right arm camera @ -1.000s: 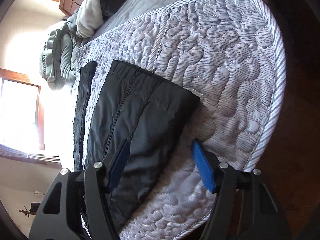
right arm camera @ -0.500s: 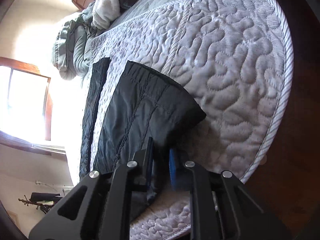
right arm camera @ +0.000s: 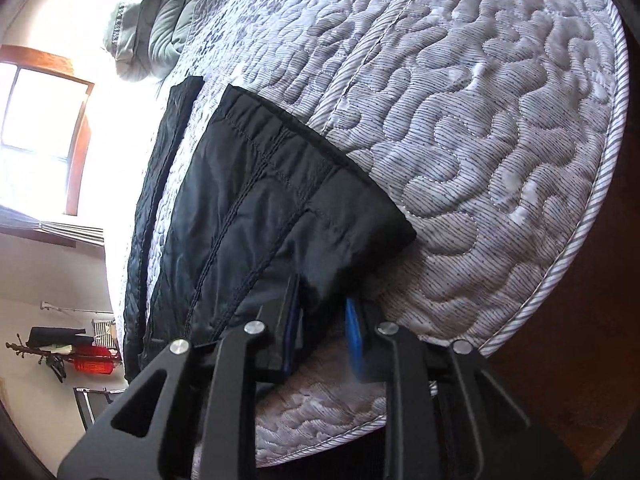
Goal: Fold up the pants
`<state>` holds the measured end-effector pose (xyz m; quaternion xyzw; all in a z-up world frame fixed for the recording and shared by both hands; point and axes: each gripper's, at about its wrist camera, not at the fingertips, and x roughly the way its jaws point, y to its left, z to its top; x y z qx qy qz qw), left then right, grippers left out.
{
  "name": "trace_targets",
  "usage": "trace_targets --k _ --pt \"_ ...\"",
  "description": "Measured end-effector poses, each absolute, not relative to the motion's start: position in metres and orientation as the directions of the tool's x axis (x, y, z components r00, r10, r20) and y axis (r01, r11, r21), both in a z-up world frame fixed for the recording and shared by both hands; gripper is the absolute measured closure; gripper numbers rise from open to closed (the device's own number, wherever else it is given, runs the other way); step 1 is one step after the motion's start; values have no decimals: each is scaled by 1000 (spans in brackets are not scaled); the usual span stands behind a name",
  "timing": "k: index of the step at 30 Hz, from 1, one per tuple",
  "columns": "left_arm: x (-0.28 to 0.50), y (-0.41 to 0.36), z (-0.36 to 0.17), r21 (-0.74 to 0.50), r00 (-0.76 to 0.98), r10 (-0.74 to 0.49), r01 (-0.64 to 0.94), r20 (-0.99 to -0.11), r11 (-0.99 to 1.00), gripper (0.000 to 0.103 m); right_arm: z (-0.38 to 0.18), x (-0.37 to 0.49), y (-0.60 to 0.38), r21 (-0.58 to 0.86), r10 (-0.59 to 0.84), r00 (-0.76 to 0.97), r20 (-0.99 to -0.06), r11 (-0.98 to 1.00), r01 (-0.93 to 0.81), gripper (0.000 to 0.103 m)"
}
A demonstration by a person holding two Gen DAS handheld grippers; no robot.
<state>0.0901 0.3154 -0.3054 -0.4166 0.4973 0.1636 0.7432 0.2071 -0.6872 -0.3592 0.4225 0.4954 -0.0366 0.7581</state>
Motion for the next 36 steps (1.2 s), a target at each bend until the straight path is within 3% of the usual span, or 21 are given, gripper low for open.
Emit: trace_targets --k 1,2,3,4,6,9,12,16,20,31,32,34,36 --pt "88 316 -304 -458 452 -172 -660 -875 596 62 -354 207 -688 600 357 508 -784 644 475 43" --pt "84 317 -299 -448 451 -158 -660 -878 603 56 -346 205 -690 571 323 504 -801 665 482 37" --pt "82 318 -292 -426 450 -128 -662 -884 617 42 -337 203 -692 547 297 502 -812 689 476 32" --pt "78 320 -283 -402 451 -93 -660 -888 634 35 -330 203 -695 527 281 497 -821 708 470 32" --pt "79 328 -263 -348 453 -32 -635 -891 690 32 -311 205 -702 444 204 473 -857 758 478 33" --pt "103 339 -228 -307 494 2 -544 -870 781 13 -275 215 -700 362 133 488 -863 836 413 32" --pt "145 348 -195 -334 567 -34 -436 -823 836 3 -246 242 -683 410 203 518 -831 852 324 19" --pt "224 362 -185 -392 589 -133 -337 -797 856 4 -228 303 -637 446 286 512 -810 867 222 12" --pt "296 378 -216 -465 532 -234 -354 -814 812 4 -234 368 -585 457 334 467 -818 871 178 12" --pt "399 401 -309 -441 392 -295 -363 -871 821 5 -260 515 -508 425 369 381 -848 903 70 12" --pt "404 399 -313 -446 381 -311 -346 -871 826 8 -261 526 -509 420 364 381 -850 905 71 12" --pt "413 393 -319 -435 350 -326 -302 -878 848 25 -264 547 -509 414 362 374 -854 908 67 12" --pt "417 384 -322 -407 322 -319 -262 -892 875 35 -266 568 -511 398 353 363 -862 916 55 12"
